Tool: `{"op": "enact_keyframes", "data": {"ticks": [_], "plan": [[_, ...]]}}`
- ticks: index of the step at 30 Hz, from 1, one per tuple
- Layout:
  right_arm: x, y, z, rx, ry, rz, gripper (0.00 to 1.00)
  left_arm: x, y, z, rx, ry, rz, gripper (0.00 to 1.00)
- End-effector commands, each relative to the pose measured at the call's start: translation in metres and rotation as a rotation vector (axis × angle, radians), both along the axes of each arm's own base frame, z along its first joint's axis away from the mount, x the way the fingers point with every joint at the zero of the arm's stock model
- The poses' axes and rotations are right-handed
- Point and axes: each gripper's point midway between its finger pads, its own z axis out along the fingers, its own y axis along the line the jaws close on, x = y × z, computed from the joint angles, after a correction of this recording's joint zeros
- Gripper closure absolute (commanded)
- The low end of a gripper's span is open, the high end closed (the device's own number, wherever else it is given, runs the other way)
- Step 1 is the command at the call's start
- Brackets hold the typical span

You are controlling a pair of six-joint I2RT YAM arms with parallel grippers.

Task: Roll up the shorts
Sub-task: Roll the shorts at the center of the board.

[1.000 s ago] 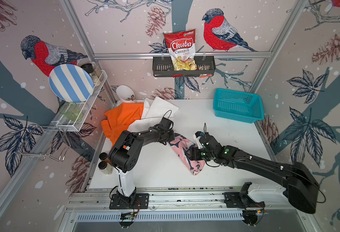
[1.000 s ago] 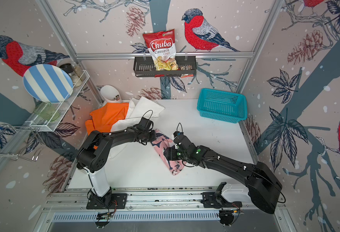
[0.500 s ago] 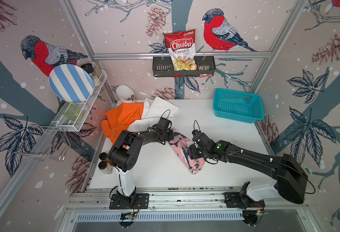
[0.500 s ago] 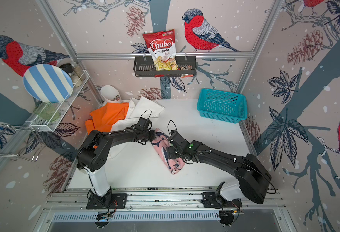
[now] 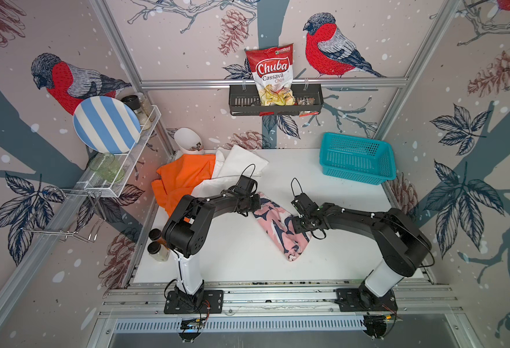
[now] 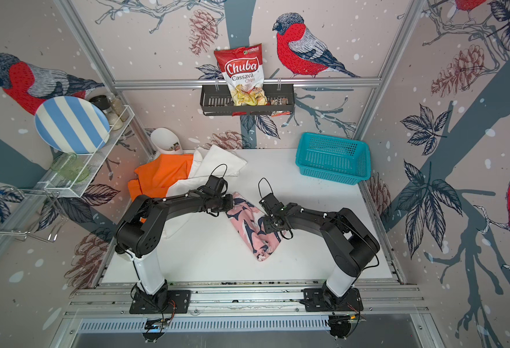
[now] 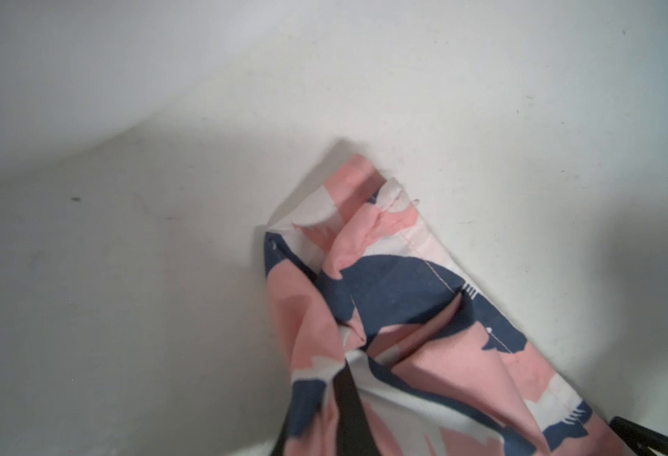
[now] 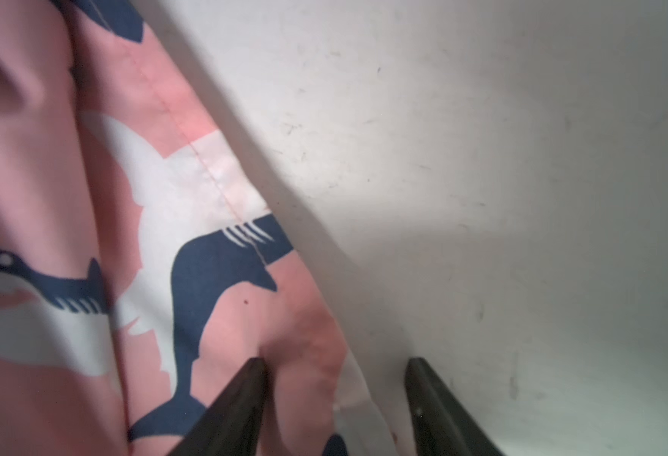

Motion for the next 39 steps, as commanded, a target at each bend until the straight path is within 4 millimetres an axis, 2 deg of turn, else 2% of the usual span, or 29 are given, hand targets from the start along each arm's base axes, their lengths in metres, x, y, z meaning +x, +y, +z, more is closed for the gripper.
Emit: {"op": "enact_keyframes", "data": {"ticks": [1,3,5,11,13,15,18,21,23,25,27,29,30,32,36,39], "plan": [[-0.017,-0.030,-0.016,-0.114,0.046,-0.042,0.72,-0.026,0.038,-0.022,0.159,0.131,0.042,1.00],[-0.026,-0.040,-0.020,-0.130,0.062,-0.061,0.89,-0.026,0.048,-0.020,0.175,0.132,0.064,1.00],[-0.033,-0.048,-0.021,-0.135,0.067,-0.078,0.99,-0.025,0.057,-0.018,0.193,0.130,0.085,1.00],[-0.035,-0.055,-0.013,-0.148,0.053,-0.124,0.99,-0.027,0.064,-0.015,0.203,0.137,0.093,1.00],[-0.033,-0.051,-0.009,-0.136,0.038,-0.118,0.89,-0.025,0.055,-0.014,0.155,0.131,0.075,1.00],[-0.030,-0.041,0.002,-0.128,0.017,-0.100,0.74,-0.024,0.045,-0.014,0.142,0.138,0.052,1.00],[-0.020,-0.031,0.035,-0.168,-0.070,-0.097,0.53,-0.021,0.039,-0.012,0.150,0.137,0.034,1.00],[-0.015,-0.024,0.076,-0.220,-0.173,-0.100,0.44,-0.022,0.040,-0.012,0.152,0.137,0.033,1.00],[-0.017,-0.015,0.097,-0.247,-0.218,-0.085,0.41,-0.023,0.041,-0.013,0.156,0.139,0.032,1.00],[-0.024,0.005,0.115,-0.211,-0.243,-0.048,0.40,-0.024,0.041,-0.014,0.157,0.145,0.031,1.00],[-0.039,0.035,0.123,-0.151,-0.236,0.015,0.36,-0.024,0.041,-0.015,0.156,0.146,0.032,1.00],[-0.056,0.060,0.121,-0.129,-0.219,0.070,0.28,-0.025,0.041,-0.017,0.156,0.151,0.031,1.00],[-0.065,0.070,0.117,-0.143,-0.217,0.093,0.18,-0.025,0.041,-0.017,0.157,0.151,0.031,1.00],[-0.080,0.083,0.105,-0.189,-0.213,0.127,0.08,-0.024,0.041,-0.018,0.158,0.153,0.033,1.00],[-0.098,0.096,0.077,-0.313,-0.232,0.174,0.03,-0.025,0.041,-0.022,0.158,0.162,0.026,1.00],[-0.099,0.091,0.061,-0.474,-0.286,0.186,0.03,-0.025,0.040,-0.023,0.159,0.165,0.023,1.00]]}}
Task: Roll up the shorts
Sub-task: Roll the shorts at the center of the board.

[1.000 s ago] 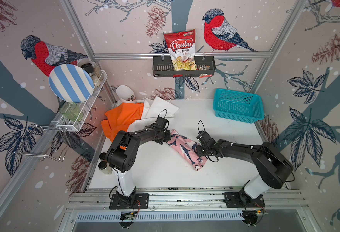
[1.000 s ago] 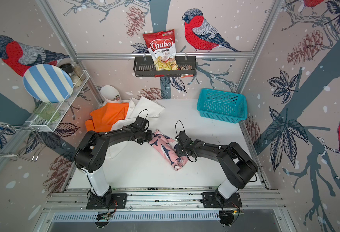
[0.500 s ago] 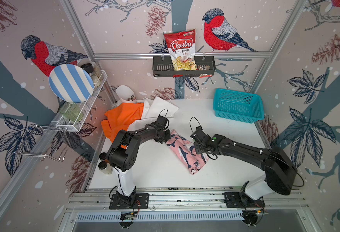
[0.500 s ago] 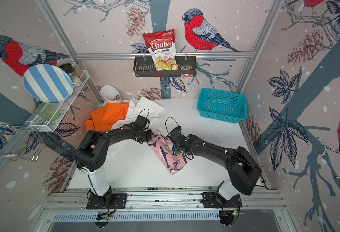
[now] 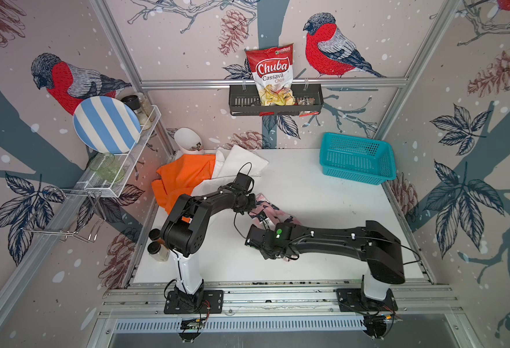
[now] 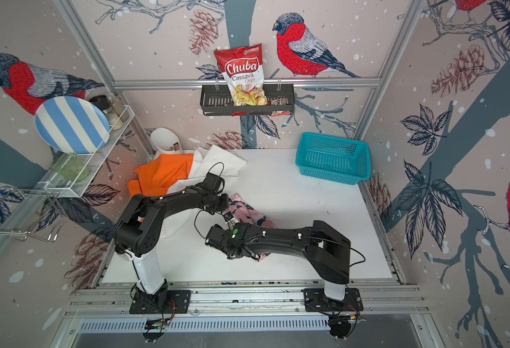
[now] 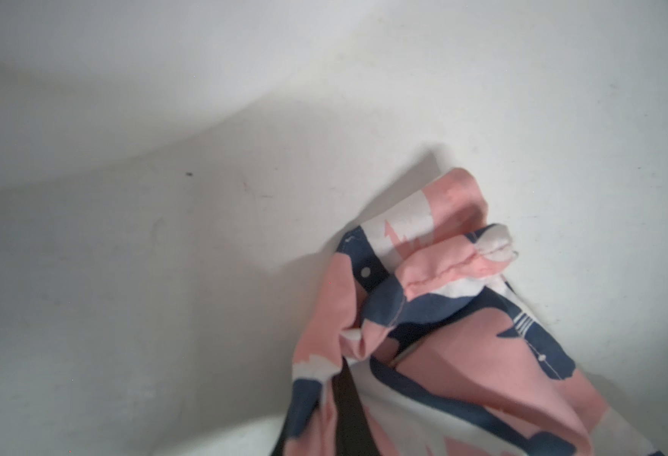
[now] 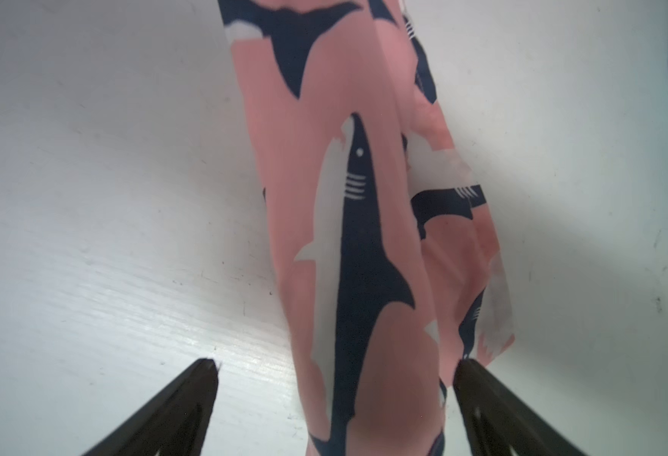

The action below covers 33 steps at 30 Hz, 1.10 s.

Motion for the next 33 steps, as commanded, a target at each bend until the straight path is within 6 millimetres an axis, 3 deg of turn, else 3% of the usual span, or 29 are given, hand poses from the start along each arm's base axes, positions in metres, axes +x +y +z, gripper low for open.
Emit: {"op": "enact_keyframes", "data": {"ticks": [1,4,6,13,17,18,21,25,28,33], "plan": [[0.006,-0.020,-0.008,-0.179,-0.111,-0.031,0.05,-0.023,0.018,-0.022,0.088,0.104,-0.001,1.00],[0.008,-0.023,-0.032,-0.237,-0.114,-0.015,0.20,-0.023,0.017,-0.022,0.084,0.107,-0.004,1.00],[0.009,-0.025,-0.045,-0.260,-0.113,-0.006,0.37,-0.023,0.017,-0.022,0.086,0.105,-0.007,1.00],[0.019,-0.026,-0.048,-0.240,-0.100,0.008,0.72,-0.022,0.019,-0.018,0.086,0.089,-0.012,0.99],[0.007,-0.001,-0.038,0.037,0.088,0.048,0.87,-0.017,0.021,-0.003,0.092,0.039,-0.005,0.75],[0.003,0.009,-0.032,0.142,0.150,0.064,0.89,-0.014,0.024,0.005,0.095,0.011,0.007,0.65],[-0.004,0.029,-0.006,0.432,0.313,0.096,0.91,-0.007,0.031,0.032,0.097,-0.059,0.043,0.50],[-0.007,0.032,0.015,0.741,0.497,0.119,0.91,-0.005,0.037,0.064,0.102,-0.121,0.056,0.37],[0.001,0.019,0.020,0.942,0.604,0.088,0.91,-0.007,0.038,0.079,0.100,-0.137,0.047,0.31],[0.020,-0.016,0.008,1.145,0.724,-0.010,0.91,-0.013,0.037,0.093,0.080,-0.152,0.047,0.29]]}}
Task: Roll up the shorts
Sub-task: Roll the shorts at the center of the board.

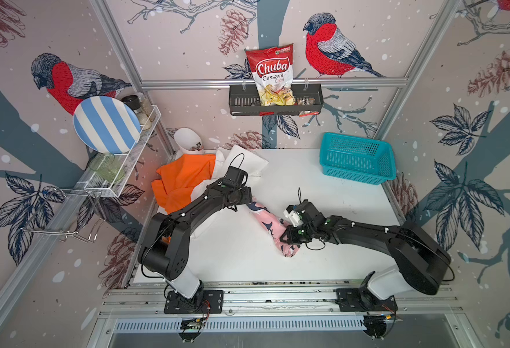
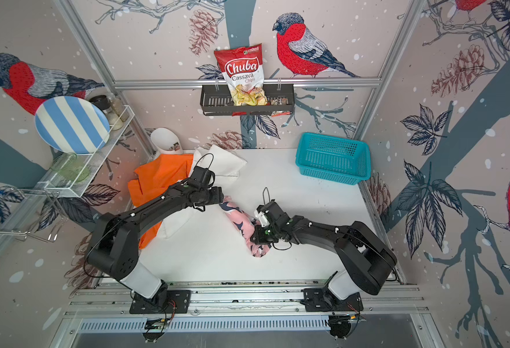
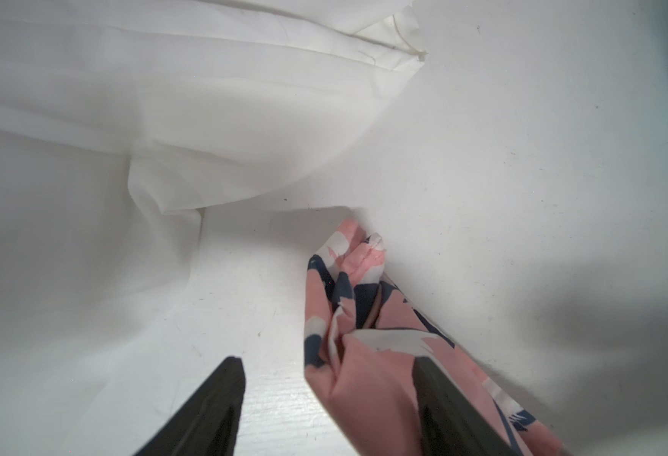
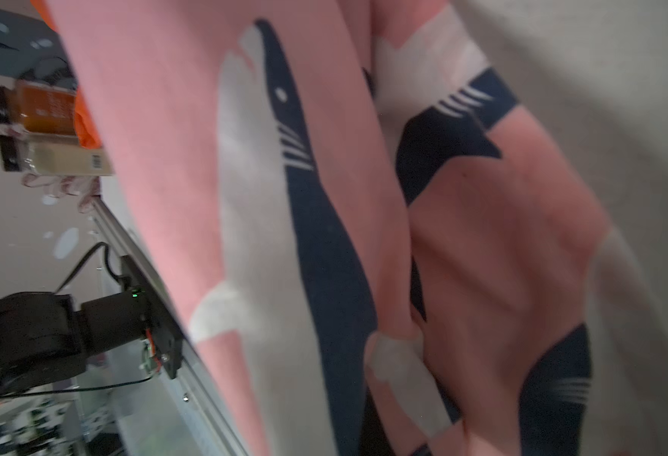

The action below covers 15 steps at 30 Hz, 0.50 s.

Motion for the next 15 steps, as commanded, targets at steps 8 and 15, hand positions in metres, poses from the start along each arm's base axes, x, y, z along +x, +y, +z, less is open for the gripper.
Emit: {"op": "enact_keyframes", "data": {"ticks": [8,15], "plan": [[0.017,-0.025,-0.004,0.300,0.187,-0.042,0.87,-0.008,-0.034,0.003,-0.022,0.024,-0.063,0.29],[0.020,-0.042,-0.020,0.225,0.177,-0.075,0.76,0.007,-0.061,-0.015,0.018,0.054,-0.087,0.33]]}}
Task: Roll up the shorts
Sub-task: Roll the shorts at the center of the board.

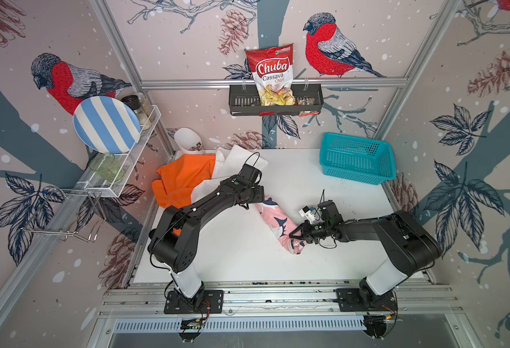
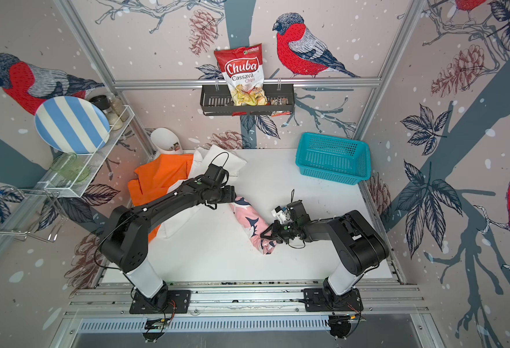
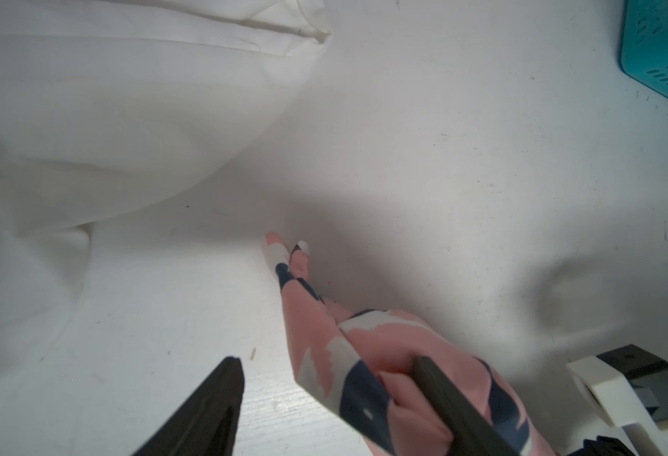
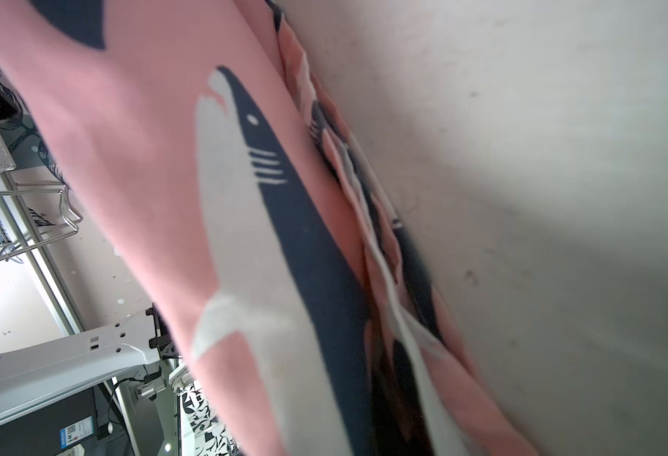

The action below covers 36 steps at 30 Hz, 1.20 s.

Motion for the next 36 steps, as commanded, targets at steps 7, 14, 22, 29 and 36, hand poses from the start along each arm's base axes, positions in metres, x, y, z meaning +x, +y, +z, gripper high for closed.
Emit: {"op": "enact_keyframes", "data": {"ticks": [7,14,22,29,36], "plan": [[0.015,-0.041,-0.016,-0.349,-0.159,-0.073,0.47,0.015,0.009,-0.076,0.147,0.117,0.016,0.68],[0.034,-0.068,0.043,-0.694,-0.419,-0.160,0.28,0.009,0.028,-0.103,0.171,0.148,0.046,0.94],[0.026,-0.015,0.084,-0.666,-0.539,-0.045,0.37,0.000,0.035,-0.102,0.156,0.143,0.054,0.99],[0.003,0.007,0.003,-0.535,-0.367,0.044,0.65,-0.007,0.050,-0.109,0.174,0.155,0.076,1.00],[-0.016,-0.019,-0.055,-0.624,-0.273,0.009,0.74,-0.011,0.078,-0.112,0.230,0.163,0.130,1.00]]}}
